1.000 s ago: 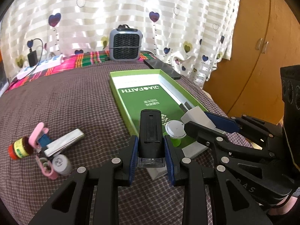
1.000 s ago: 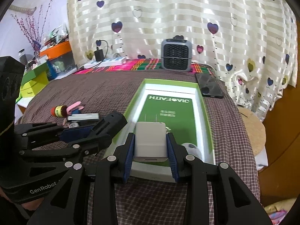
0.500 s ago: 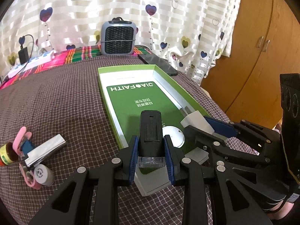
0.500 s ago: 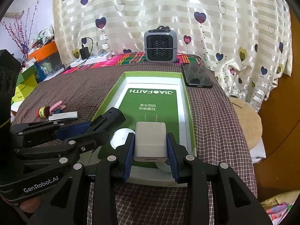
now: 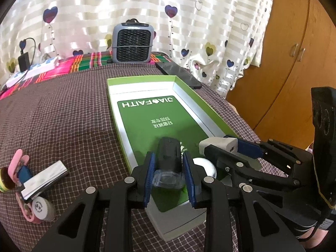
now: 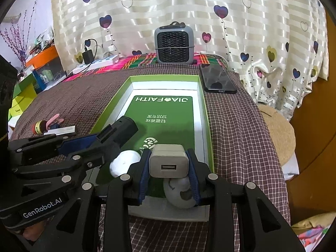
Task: Organize rigid objects
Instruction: 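Lower the charger into the box and open the right tool while the left tool lowers the torch, then open the left tool to release the torch and withdraw both tools from the box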
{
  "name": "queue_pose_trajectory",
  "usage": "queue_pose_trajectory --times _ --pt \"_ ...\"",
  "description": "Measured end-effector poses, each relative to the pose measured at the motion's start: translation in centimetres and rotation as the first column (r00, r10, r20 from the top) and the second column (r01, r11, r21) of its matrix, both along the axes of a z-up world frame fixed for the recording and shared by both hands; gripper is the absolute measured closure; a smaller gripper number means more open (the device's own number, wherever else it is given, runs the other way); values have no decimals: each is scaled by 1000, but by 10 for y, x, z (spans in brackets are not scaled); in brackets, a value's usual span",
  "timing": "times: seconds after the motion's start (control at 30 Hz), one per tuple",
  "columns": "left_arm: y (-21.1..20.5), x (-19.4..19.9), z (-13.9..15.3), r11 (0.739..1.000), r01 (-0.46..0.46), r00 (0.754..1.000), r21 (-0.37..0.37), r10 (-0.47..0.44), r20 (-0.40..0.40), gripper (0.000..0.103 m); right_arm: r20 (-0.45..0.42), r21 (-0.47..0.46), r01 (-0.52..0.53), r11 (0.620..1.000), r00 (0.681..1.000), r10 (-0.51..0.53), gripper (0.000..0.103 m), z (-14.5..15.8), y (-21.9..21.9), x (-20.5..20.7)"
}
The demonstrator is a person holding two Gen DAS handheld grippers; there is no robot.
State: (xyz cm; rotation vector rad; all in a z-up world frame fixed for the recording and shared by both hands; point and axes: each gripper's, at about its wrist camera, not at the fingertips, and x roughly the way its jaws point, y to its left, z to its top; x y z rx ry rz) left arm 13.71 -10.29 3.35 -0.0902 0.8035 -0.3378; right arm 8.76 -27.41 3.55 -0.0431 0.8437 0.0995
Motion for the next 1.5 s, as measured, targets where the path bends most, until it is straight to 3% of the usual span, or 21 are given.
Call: queue_pose_trajectory --times 0.93,1.2,1.5 --pt "25 -47 27 999 -43 998 -19 44 50 77 86 -53 -43 998 995 47 67 31 32 -34" --pt "41 -65 32 998 -63 996 -29 65 63 77 110 -66 -48 997 992 55 59 38 46 -46" --pt "59 -82 29 995 -89 994 -50 92 52 77 117 -89 -81 993 989 92 58 40 68 -56"
